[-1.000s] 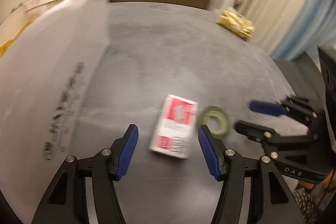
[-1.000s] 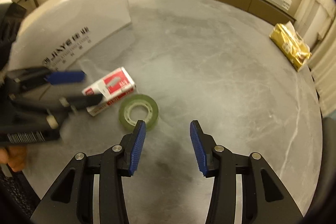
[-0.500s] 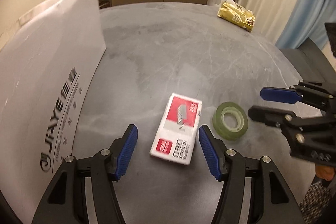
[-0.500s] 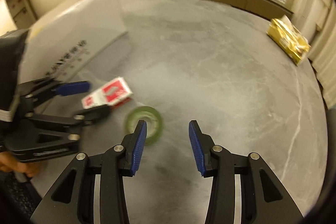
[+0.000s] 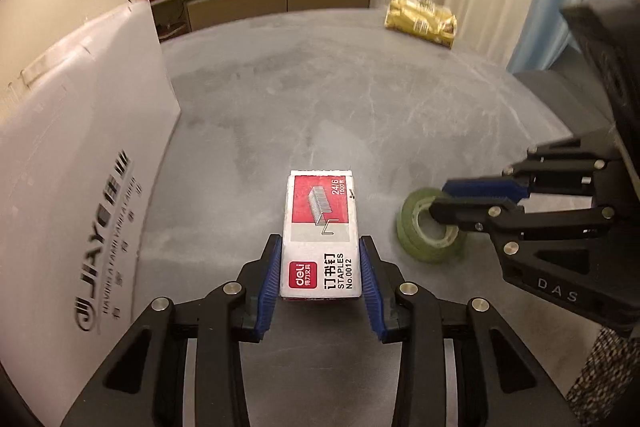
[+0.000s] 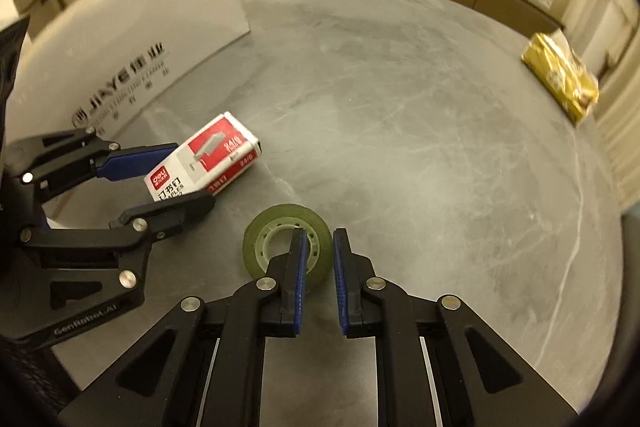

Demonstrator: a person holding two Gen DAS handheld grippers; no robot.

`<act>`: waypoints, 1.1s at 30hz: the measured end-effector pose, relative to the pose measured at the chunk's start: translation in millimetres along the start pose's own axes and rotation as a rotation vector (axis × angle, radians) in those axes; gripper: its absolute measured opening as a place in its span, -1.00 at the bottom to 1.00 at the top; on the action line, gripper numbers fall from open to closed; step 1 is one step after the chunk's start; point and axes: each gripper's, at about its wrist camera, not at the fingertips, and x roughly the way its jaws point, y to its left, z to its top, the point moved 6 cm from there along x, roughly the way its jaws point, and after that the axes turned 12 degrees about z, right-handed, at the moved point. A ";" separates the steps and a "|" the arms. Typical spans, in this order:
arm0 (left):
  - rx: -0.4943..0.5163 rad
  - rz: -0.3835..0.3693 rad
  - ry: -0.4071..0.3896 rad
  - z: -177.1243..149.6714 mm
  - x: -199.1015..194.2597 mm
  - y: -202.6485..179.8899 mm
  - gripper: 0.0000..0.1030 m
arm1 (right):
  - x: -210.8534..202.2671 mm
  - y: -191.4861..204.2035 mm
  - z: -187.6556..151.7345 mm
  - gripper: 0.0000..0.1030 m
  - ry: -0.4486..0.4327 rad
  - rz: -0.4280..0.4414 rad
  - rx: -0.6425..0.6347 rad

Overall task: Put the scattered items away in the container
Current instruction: 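Grasp the red-and-white staples box with the left tool while the right tool grasps the green tape roll, then lift and carry the staples box and tape roll over the white box with both tools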

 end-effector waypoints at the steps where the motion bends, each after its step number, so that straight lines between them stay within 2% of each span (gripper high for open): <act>1: -0.011 -0.006 -0.007 1.5 -3.7 1.6 -0.25 | -3.8 -0.2 -0.3 -0.74 -0.007 0.010 0.014; 16: -0.079 -0.041 -0.043 -10.6 -54.3 16.8 -0.25 | -40.3 28.6 2.2 -0.74 -0.105 0.006 0.027; 22: -0.144 -0.069 -0.067 -21.5 -82.2 24.8 -0.25 | -55.9 46.4 -7.7 -0.74 -0.145 0.006 0.034; 33: -0.196 -0.096 -0.100 -44.8 -128.1 36.6 -0.25 | -75.0 88.5 -31.9 -0.74 -0.199 0.012 0.020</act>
